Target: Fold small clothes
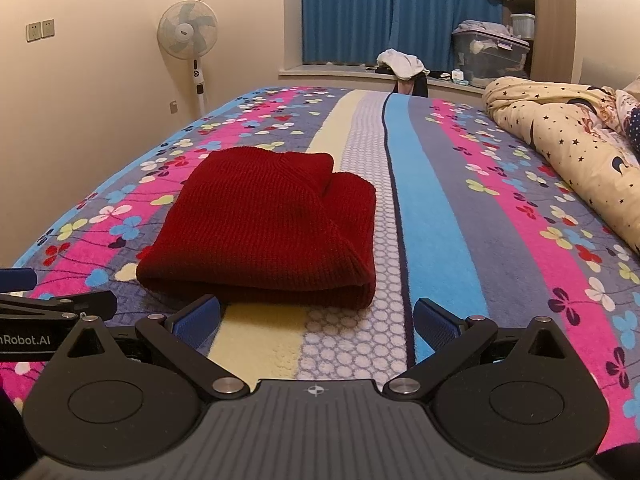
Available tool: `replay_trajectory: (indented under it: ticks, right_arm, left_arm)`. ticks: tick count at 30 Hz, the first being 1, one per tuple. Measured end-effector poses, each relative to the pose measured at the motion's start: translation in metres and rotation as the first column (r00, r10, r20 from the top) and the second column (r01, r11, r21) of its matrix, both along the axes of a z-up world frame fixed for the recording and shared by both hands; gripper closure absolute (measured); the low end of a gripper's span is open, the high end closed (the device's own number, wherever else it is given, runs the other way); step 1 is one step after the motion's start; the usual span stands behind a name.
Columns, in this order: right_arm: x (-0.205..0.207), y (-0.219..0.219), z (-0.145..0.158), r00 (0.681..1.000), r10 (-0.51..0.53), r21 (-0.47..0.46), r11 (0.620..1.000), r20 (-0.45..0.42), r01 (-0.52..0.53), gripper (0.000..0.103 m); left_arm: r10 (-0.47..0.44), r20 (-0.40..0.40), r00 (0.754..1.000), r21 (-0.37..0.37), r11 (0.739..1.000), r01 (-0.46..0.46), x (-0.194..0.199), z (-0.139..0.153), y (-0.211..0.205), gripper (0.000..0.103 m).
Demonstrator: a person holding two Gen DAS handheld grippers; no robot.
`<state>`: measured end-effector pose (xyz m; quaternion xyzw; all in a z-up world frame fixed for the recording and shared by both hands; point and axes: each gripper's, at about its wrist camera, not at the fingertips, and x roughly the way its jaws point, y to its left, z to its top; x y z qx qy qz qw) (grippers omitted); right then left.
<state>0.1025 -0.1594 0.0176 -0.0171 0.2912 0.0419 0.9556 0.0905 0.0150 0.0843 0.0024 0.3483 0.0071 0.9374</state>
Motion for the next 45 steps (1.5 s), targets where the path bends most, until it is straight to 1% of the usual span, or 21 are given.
replay_trajectory:
  ticks: [45]
  right_arm:
    - [-0.0019, 0.0009, 0.0042, 1.0, 0.005, 0.014, 1.0, 0.013, -0.005, 0.001]
  left_arm:
    - [-0.015, 0.009, 1.0, 0.003, 1.0, 0.015, 0.0023, -0.0014, -0.0026, 0.0]
